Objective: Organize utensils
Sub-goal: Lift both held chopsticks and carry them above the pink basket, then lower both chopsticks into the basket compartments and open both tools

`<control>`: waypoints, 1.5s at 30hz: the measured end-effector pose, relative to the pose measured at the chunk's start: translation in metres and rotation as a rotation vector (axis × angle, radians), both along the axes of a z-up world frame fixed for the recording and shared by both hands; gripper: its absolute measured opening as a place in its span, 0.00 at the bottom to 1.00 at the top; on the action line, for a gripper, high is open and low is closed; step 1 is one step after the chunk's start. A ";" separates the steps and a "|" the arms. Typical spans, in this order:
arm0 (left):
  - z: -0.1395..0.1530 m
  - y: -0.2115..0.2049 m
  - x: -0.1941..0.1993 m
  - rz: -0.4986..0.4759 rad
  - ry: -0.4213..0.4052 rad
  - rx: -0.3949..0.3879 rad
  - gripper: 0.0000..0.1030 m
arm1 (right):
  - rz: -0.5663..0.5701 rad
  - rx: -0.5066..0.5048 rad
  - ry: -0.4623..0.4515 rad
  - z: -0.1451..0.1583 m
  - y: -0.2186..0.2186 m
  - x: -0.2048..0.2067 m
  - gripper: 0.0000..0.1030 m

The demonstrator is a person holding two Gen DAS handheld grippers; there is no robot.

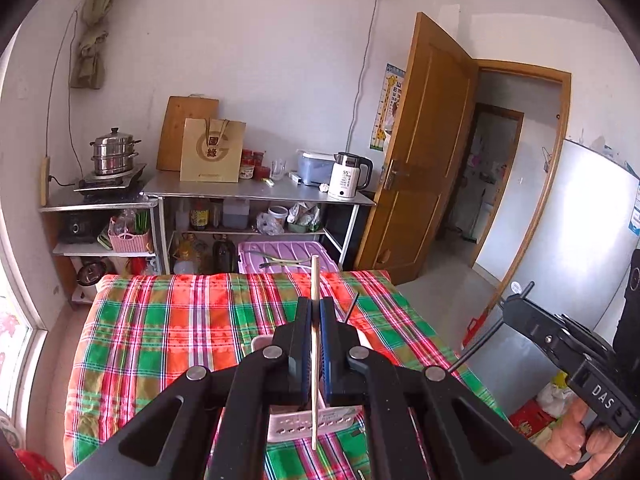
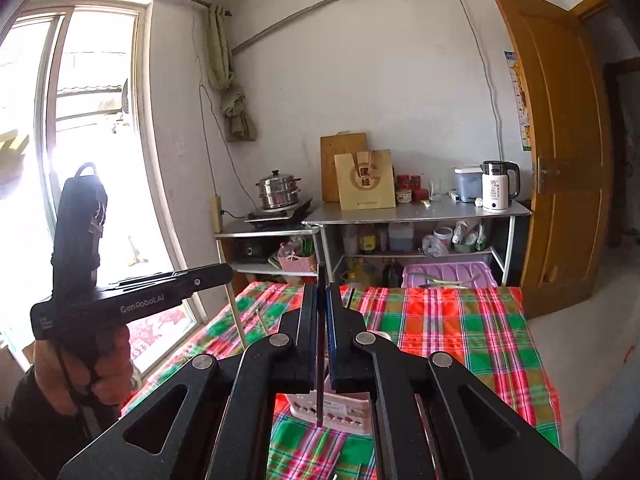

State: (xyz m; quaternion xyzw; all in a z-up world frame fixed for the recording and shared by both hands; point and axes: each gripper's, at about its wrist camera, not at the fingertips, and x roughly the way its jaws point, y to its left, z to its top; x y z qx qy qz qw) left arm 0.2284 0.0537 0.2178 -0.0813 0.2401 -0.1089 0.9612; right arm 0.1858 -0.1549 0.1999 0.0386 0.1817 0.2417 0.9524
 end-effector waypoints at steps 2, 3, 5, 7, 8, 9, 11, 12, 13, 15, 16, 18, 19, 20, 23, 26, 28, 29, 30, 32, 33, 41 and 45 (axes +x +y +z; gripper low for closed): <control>0.002 0.003 0.011 0.011 -0.012 -0.011 0.04 | -0.002 0.012 -0.007 0.003 0.002 0.005 0.04; 0.002 0.005 0.015 0.017 -0.018 -0.013 0.04 | -0.002 0.018 -0.010 0.004 0.004 0.008 0.04; 0.000 0.006 0.023 0.027 -0.033 -0.007 0.04 | 0.001 0.027 -0.016 0.005 0.007 0.013 0.04; -0.005 0.007 0.030 0.033 -0.041 -0.005 0.04 | -0.001 0.038 -0.021 0.005 0.009 0.017 0.04; -0.008 0.008 0.033 0.040 -0.047 0.000 0.04 | 0.000 0.044 -0.025 0.003 0.009 0.019 0.04; -0.011 0.008 0.036 0.042 -0.049 0.002 0.04 | -0.001 0.049 -0.028 0.002 0.011 0.021 0.04; -0.020 0.010 0.041 0.047 -0.050 0.000 0.04 | -0.001 0.057 -0.031 -0.001 0.013 0.025 0.04; -0.024 0.011 0.042 0.047 -0.051 0.001 0.04 | 0.001 0.060 -0.029 -0.003 0.014 0.027 0.04; -0.028 0.011 0.043 0.046 -0.051 0.000 0.04 | 0.003 0.062 -0.026 -0.005 0.015 0.029 0.04; -0.036 0.013 0.044 0.048 -0.046 0.002 0.04 | 0.004 0.059 -0.021 -0.010 0.019 0.033 0.04; -0.040 0.014 0.044 0.048 -0.040 0.002 0.04 | 0.003 0.056 -0.016 -0.014 0.020 0.034 0.04; -0.046 0.015 0.044 0.046 -0.033 0.002 0.04 | 0.008 0.051 -0.002 -0.020 0.023 0.038 0.04; -0.048 0.015 0.043 0.046 -0.030 0.002 0.04 | 0.008 0.047 0.003 -0.022 0.024 0.039 0.04; -0.050 0.016 0.043 0.043 -0.027 0.000 0.04 | 0.007 0.040 0.009 -0.025 0.025 0.040 0.04; -0.057 0.016 0.040 0.038 -0.015 0.002 0.04 | 0.010 0.026 0.032 -0.035 0.029 0.043 0.04; -0.062 0.016 0.037 0.026 -0.008 0.000 0.04 | 0.010 0.012 0.057 -0.044 0.031 0.045 0.04; -0.063 0.016 0.035 0.018 -0.002 -0.001 0.04 | 0.012 -0.002 0.076 -0.050 0.033 0.047 0.04; -0.064 0.016 0.034 0.014 0.003 -0.004 0.04 | 0.010 -0.008 0.086 -0.053 0.033 0.048 0.04; -0.064 0.016 0.033 0.012 0.003 -0.002 0.04 | 0.009 -0.012 0.097 -0.057 0.033 0.050 0.04; -0.064 0.015 0.032 0.003 0.008 0.008 0.04 | 0.009 -0.017 0.121 -0.064 0.035 0.053 0.04; -0.065 0.014 0.031 0.004 0.015 0.017 0.04 | 0.010 -0.020 0.130 -0.067 0.035 0.054 0.04; -0.069 0.016 0.027 0.020 0.018 0.036 0.04 | 0.016 -0.034 0.173 -0.084 0.034 0.055 0.04; -0.069 0.013 0.019 0.020 0.009 0.051 0.04 | 0.020 -0.038 0.170 -0.085 0.034 0.051 0.04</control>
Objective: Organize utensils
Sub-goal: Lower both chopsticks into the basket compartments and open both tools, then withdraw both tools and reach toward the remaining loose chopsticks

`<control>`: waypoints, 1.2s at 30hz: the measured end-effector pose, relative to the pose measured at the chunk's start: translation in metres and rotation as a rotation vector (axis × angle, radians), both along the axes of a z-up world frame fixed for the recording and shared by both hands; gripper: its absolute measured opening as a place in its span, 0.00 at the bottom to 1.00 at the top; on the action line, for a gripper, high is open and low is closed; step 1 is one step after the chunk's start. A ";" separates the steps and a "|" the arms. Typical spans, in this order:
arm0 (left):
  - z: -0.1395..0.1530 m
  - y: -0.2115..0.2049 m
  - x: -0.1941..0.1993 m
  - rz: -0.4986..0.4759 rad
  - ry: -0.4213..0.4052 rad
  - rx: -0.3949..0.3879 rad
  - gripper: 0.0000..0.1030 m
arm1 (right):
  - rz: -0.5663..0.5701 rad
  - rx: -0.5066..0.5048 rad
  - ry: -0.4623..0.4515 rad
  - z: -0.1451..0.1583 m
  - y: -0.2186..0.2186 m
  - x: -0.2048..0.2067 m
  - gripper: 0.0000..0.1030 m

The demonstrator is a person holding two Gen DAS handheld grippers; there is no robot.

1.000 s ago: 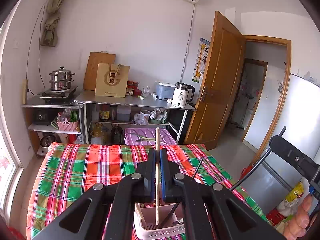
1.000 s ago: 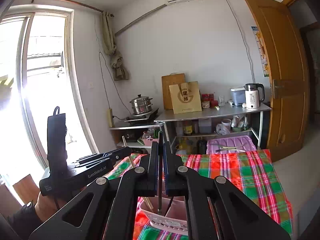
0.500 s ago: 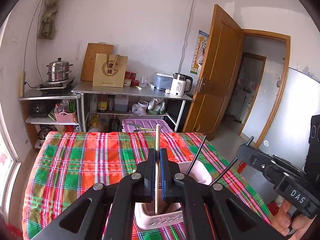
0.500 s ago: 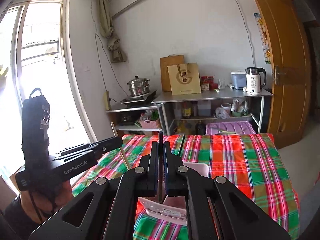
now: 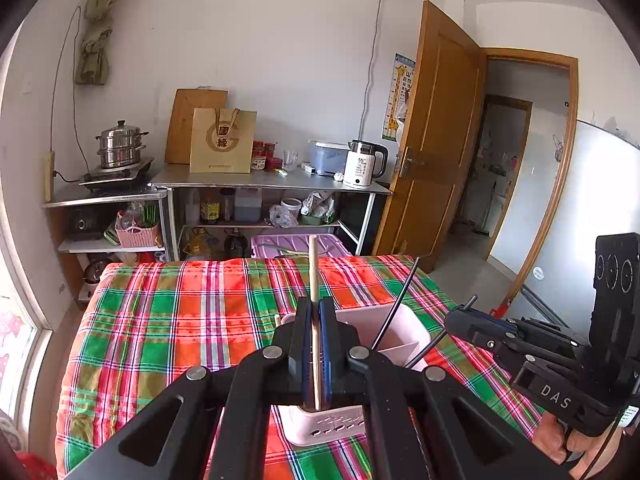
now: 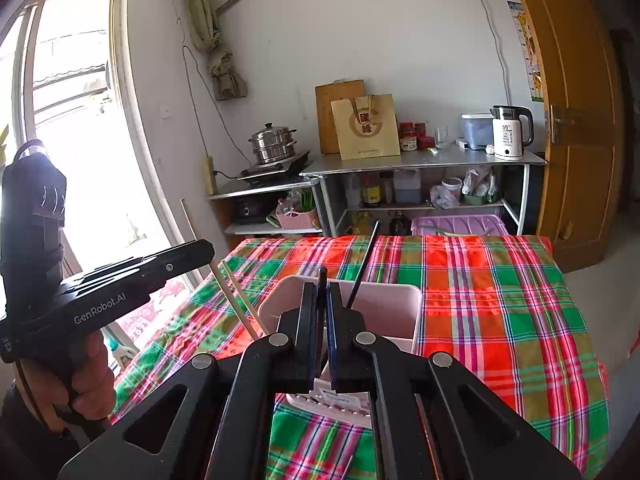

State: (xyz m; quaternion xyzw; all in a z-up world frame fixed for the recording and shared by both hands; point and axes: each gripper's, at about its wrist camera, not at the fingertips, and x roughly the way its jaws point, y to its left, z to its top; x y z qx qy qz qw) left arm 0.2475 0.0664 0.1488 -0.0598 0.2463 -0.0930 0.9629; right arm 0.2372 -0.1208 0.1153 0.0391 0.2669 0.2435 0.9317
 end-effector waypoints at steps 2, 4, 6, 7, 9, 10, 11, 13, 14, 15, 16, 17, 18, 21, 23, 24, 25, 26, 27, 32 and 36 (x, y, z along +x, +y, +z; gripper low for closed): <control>-0.003 -0.001 -0.002 -0.010 0.008 -0.004 0.04 | 0.003 0.000 0.001 0.000 0.000 -0.001 0.04; -0.007 -0.003 -0.002 -0.013 0.017 0.003 0.04 | 0.002 -0.002 0.000 0.000 0.000 -0.002 0.04; -0.013 -0.003 0.002 -0.015 0.040 0.003 0.04 | 0.003 -0.002 0.002 0.000 0.000 -0.002 0.04; -0.017 -0.003 0.004 -0.012 0.054 0.002 0.04 | 0.005 -0.003 0.003 0.000 0.000 -0.002 0.04; -0.023 -0.002 0.007 -0.009 0.078 0.000 0.04 | 0.002 -0.007 0.006 0.000 0.000 -0.002 0.04; -0.026 -0.002 0.007 -0.012 0.087 -0.003 0.04 | -0.002 -0.011 0.007 0.000 0.000 -0.002 0.04; -0.028 -0.001 0.007 -0.011 0.094 -0.006 0.04 | -0.004 -0.015 0.009 0.000 -0.001 -0.002 0.04; -0.032 -0.001 0.006 -0.005 0.101 -0.010 0.04 | -0.006 -0.019 0.011 0.000 -0.001 -0.002 0.05; -0.033 -0.001 0.005 -0.008 0.105 -0.015 0.04 | -0.008 -0.020 0.009 0.001 -0.001 -0.003 0.05; -0.033 0.000 0.004 -0.007 0.109 -0.020 0.04 | -0.009 -0.021 0.007 0.001 -0.002 -0.004 0.05; -0.033 0.001 0.004 -0.006 0.112 -0.023 0.05 | -0.009 -0.021 0.005 0.002 -0.003 -0.006 0.07; -0.033 0.002 0.003 -0.003 0.112 -0.025 0.07 | -0.009 -0.019 0.003 0.003 -0.004 -0.007 0.11; -0.032 0.003 0.001 0.001 0.110 -0.027 0.08 | -0.009 -0.019 -0.001 0.005 -0.005 -0.009 0.13; -0.028 0.006 -0.006 0.008 0.101 -0.043 0.16 | -0.008 -0.026 -0.014 0.010 -0.007 -0.016 0.14; -0.025 0.008 -0.015 0.012 0.089 -0.059 0.21 | -0.005 -0.024 -0.028 0.014 -0.010 -0.024 0.14; -0.023 0.009 -0.019 0.016 0.084 -0.066 0.23 | -0.004 -0.021 -0.034 0.016 -0.012 -0.029 0.14; -0.022 0.010 -0.024 0.019 0.080 -0.077 0.28 | -0.005 -0.019 -0.038 0.017 -0.014 -0.034 0.15; -0.022 0.012 -0.029 0.018 0.077 -0.091 0.31 | -0.006 -0.017 -0.040 0.018 -0.016 -0.039 0.16; -0.022 0.013 -0.035 0.019 0.074 -0.101 0.32 | -0.008 -0.014 -0.041 0.018 -0.019 -0.044 0.17; -0.025 0.012 -0.070 0.031 0.052 -0.083 0.33 | -0.008 -0.017 -0.049 0.012 -0.034 -0.076 0.20; -0.038 0.010 -0.101 0.031 0.070 -0.103 0.52 | -0.017 0.001 -0.034 0.000 -0.052 -0.099 0.21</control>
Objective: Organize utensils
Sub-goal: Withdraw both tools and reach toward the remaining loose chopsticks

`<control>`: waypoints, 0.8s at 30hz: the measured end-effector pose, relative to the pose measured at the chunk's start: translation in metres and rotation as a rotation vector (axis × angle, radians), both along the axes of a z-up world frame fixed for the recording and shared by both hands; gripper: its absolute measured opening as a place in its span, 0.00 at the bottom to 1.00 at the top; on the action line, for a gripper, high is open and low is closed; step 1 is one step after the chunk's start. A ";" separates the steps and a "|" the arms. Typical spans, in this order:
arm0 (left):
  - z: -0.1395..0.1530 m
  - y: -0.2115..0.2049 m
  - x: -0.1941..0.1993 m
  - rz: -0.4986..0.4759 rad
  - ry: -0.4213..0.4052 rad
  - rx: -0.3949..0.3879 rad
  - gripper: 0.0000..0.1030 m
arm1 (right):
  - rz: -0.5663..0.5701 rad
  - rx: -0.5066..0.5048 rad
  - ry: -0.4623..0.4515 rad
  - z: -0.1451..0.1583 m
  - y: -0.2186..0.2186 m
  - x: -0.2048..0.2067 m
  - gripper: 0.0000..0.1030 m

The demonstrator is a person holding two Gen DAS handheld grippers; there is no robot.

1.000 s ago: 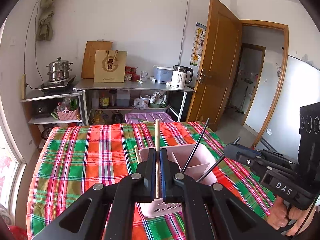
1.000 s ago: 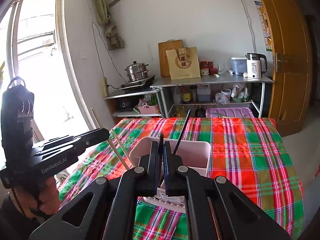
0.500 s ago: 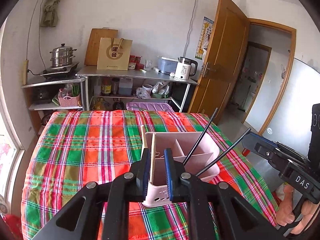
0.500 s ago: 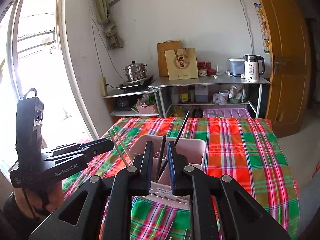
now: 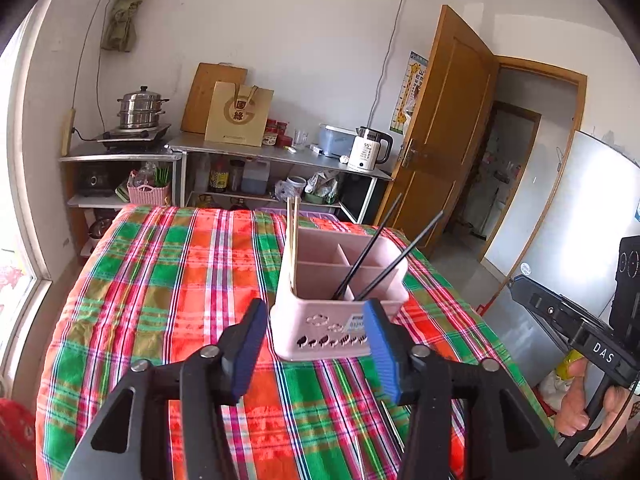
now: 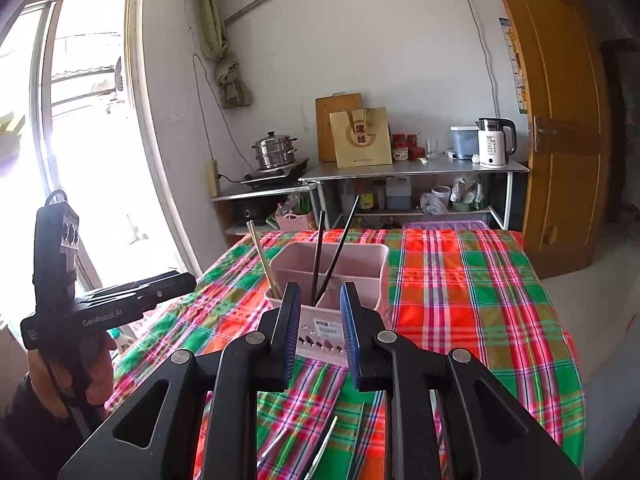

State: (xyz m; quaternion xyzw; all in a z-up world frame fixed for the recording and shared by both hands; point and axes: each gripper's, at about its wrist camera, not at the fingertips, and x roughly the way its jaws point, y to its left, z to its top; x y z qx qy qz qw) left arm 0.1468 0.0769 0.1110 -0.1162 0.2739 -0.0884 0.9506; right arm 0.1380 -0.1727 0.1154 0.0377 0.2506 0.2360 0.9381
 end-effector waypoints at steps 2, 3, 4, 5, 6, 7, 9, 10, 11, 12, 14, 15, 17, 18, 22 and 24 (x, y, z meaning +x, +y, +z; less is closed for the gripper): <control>-0.008 -0.002 -0.014 -0.008 0.004 -0.009 0.52 | -0.009 0.007 0.011 -0.008 -0.008 -0.011 0.21; -0.013 -0.004 -0.022 -0.006 0.001 -0.002 0.52 | -0.015 0.011 0.017 -0.012 -0.013 -0.017 0.21; -0.017 -0.007 -0.030 -0.006 -0.001 0.008 0.52 | -0.019 0.013 0.024 -0.016 -0.017 -0.021 0.21; -0.021 -0.010 -0.037 -0.006 0.002 0.016 0.52 | -0.025 0.014 0.032 -0.020 -0.021 -0.026 0.21; -0.025 -0.012 -0.043 -0.007 0.008 0.020 0.52 | -0.030 0.017 0.037 -0.023 -0.025 -0.032 0.21; -0.029 -0.015 -0.049 -0.015 0.014 0.020 0.52 | -0.036 0.022 0.039 -0.026 -0.029 -0.037 0.21; -0.038 -0.019 -0.058 -0.028 0.030 0.015 0.52 | -0.050 0.027 0.048 -0.031 -0.037 -0.045 0.21; -0.043 -0.021 -0.064 -0.030 0.035 0.016 0.52 | -0.055 0.029 0.051 -0.034 -0.040 -0.050 0.21; -0.046 -0.023 -0.069 -0.033 0.039 0.017 0.52 | -0.060 0.029 0.053 -0.035 -0.043 -0.054 0.21; -0.049 -0.024 -0.073 -0.036 0.044 0.019 0.52 | -0.063 0.024 0.055 -0.038 -0.046 -0.059 0.21; -0.055 -0.027 -0.079 -0.039 0.056 0.024 0.52 | -0.069 0.014 0.064 -0.043 -0.048 -0.065 0.21; -0.058 -0.028 -0.083 -0.042 0.062 0.025 0.52 | -0.068 0.012 0.069 -0.045 -0.050 -0.069 0.21; -0.063 -0.032 -0.089 -0.045 0.071 0.029 0.51 | -0.058 0.015 0.082 -0.050 -0.051 -0.075 0.21; -0.065 -0.034 -0.091 -0.047 0.077 0.035 0.50 | -0.056 0.015 0.088 -0.052 -0.052 -0.076 0.21; -0.076 -0.045 -0.097 -0.069 0.101 0.063 0.41 | -0.054 0.014 0.111 -0.062 -0.053 -0.079 0.21; -0.081 -0.049 -0.096 -0.079 0.117 0.070 0.39 | -0.053 0.009 0.124 -0.067 -0.052 -0.080 0.21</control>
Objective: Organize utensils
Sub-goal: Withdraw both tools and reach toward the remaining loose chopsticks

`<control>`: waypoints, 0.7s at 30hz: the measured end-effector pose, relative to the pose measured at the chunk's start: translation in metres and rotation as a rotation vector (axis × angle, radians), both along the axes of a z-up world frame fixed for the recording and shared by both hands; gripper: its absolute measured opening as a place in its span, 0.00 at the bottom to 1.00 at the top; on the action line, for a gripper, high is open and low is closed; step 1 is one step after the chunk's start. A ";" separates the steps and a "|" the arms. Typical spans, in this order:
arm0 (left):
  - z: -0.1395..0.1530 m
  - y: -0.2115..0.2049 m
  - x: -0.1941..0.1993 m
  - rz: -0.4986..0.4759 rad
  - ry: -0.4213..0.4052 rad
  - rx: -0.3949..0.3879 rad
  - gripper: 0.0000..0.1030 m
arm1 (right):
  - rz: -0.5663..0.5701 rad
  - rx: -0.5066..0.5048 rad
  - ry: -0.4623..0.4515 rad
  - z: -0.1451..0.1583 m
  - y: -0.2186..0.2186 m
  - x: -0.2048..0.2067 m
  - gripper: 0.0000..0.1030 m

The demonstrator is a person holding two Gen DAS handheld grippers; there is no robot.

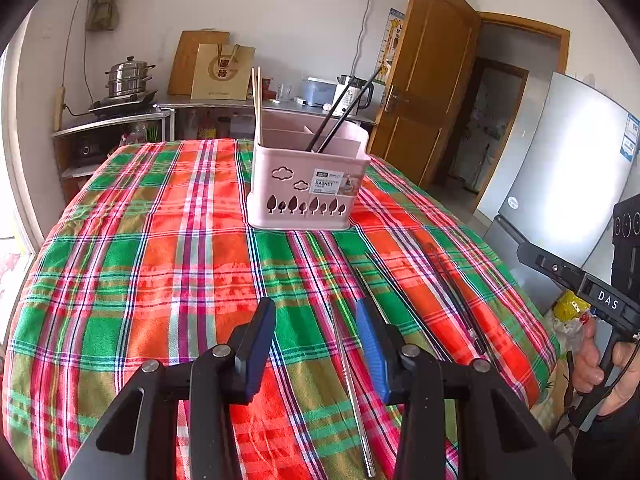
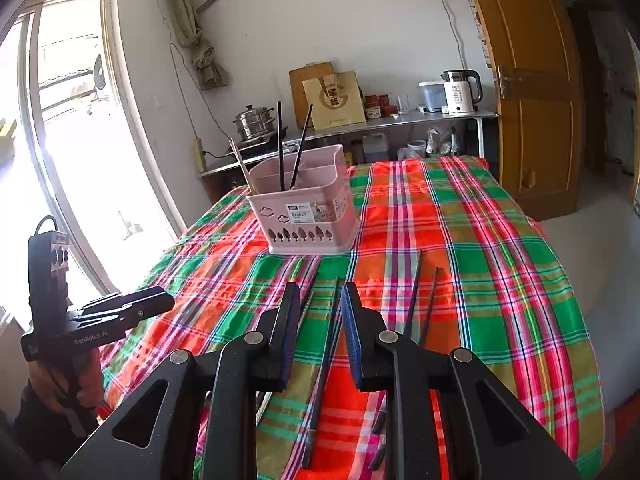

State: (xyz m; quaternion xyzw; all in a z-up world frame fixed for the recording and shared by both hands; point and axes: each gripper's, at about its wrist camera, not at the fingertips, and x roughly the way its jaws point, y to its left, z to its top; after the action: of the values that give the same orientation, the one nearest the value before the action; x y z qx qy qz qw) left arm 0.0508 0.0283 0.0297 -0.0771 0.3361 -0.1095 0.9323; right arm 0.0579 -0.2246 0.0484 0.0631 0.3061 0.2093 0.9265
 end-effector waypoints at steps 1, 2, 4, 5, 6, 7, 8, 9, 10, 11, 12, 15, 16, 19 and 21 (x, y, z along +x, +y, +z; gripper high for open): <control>-0.003 -0.002 0.001 -0.003 0.008 0.002 0.39 | -0.001 -0.003 0.004 -0.002 0.001 -0.001 0.21; -0.005 -0.003 0.002 -0.005 0.016 0.001 0.39 | -0.002 -0.004 0.008 -0.004 0.001 -0.001 0.21; -0.011 -0.006 0.006 -0.015 0.038 -0.007 0.39 | 0.000 -0.001 0.025 -0.009 0.003 0.002 0.21; -0.014 -0.008 0.008 -0.020 0.048 -0.007 0.39 | 0.001 -0.002 0.033 -0.011 0.004 0.003 0.21; -0.017 -0.010 0.010 -0.024 0.057 -0.003 0.39 | 0.003 -0.006 0.039 -0.012 0.005 0.005 0.21; -0.020 -0.013 0.013 -0.028 0.066 0.005 0.39 | 0.006 -0.009 0.045 -0.014 0.008 0.006 0.21; -0.023 -0.015 0.016 -0.032 0.077 0.012 0.38 | 0.010 -0.012 0.052 -0.016 0.009 0.008 0.21; -0.027 -0.017 0.019 -0.035 0.092 0.019 0.38 | 0.015 -0.015 0.060 -0.019 0.012 0.010 0.21; -0.031 -0.020 0.023 -0.035 0.107 0.029 0.37 | 0.019 -0.019 0.069 -0.021 0.015 0.012 0.21; -0.035 -0.022 0.028 -0.034 0.126 0.041 0.36 | 0.021 -0.025 0.080 -0.024 0.018 0.014 0.21; -0.039 -0.024 0.032 -0.034 0.142 0.049 0.36 | 0.024 -0.033 0.092 -0.026 0.021 0.017 0.21; -0.051 -0.030 0.044 -0.039 0.191 0.056 0.33 | 0.037 -0.053 0.130 -0.036 0.031 0.026 0.21; -0.055 -0.031 0.048 -0.042 0.205 0.057 0.32 | 0.043 -0.060 0.143 -0.040 0.035 0.029 0.21; -0.061 -0.036 0.057 -0.053 0.227 0.056 0.31 | 0.060 -0.074 0.177 -0.049 0.045 0.038 0.21; -0.064 -0.039 0.063 -0.060 0.235 0.061 0.28 | 0.069 -0.080 0.198 -0.055 0.051 0.045 0.21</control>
State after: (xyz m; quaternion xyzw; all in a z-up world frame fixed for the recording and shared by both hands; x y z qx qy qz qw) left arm 0.1134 -0.0111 -0.0348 -0.0511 0.4482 -0.1172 0.8847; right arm 0.1028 -0.1740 -0.0062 0.0358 0.4061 0.2212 0.8859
